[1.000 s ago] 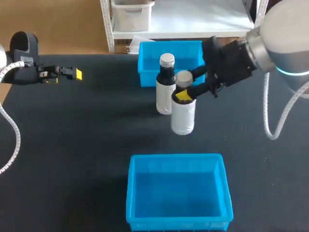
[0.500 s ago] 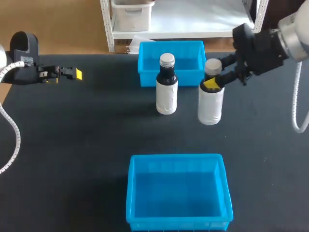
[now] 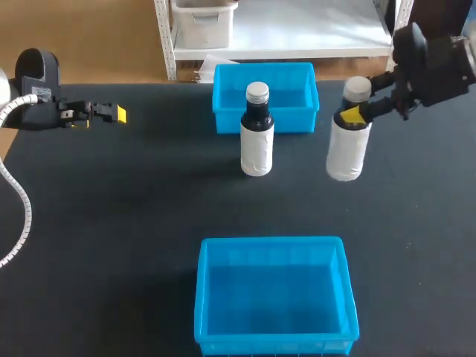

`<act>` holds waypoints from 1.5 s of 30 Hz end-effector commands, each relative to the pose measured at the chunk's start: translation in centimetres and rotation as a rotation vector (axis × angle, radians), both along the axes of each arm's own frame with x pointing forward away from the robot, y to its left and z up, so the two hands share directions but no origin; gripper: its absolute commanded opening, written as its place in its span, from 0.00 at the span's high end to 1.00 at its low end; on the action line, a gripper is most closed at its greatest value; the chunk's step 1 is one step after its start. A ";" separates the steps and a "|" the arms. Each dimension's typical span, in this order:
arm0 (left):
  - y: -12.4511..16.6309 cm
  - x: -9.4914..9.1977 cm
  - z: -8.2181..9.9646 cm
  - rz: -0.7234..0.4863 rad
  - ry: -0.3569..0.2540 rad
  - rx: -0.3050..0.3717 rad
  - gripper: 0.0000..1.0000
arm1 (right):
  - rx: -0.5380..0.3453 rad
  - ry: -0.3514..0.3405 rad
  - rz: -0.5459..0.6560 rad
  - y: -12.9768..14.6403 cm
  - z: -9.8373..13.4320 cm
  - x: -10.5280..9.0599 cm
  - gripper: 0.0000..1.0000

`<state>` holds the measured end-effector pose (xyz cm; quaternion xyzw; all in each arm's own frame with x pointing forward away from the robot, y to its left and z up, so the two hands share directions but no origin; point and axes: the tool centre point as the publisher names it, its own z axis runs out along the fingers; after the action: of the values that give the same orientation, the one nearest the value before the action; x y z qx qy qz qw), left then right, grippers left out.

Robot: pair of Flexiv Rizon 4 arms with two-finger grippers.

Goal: Pick up the bottle, and place it in the far bin if it is heavy, or in the near bin if it is light.

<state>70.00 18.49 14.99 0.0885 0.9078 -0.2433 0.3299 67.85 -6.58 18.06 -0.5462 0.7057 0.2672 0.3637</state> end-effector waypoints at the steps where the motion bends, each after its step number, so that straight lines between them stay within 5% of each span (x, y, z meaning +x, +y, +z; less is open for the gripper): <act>1: 0.0 0.0 0.0 0.000 0.000 0.000 0.00 | -0.006 -0.008 -0.018 -1.0 0.7 -0.9 1.00; 12: 0.0 0.0 0.0 0.000 0.000 0.000 0.00 | -0.014 -0.006 -0.050 -2.2 1.5 -1.8 1.00; 20: 0.0 0.0 0.0 0.000 0.000 0.000 0.00 | -0.031 -0.018 -0.033 -1.1 4.0 -4.7 1.00; 31: 0.0 0.0 0.0 0.000 0.000 0.000 0.00 | 0.005 -0.056 0.067 3.4 7.2 -10.1 1.00; 45: 0.0 0.0 0.0 0.000 0.000 0.000 0.00 | 0.021 -0.019 0.265 10.9 7.9 -16.1 1.00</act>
<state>70.00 18.50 14.99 0.0885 0.9078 -0.2433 0.3299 51.65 2.87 26.02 -0.6286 0.6247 0.3119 0.3426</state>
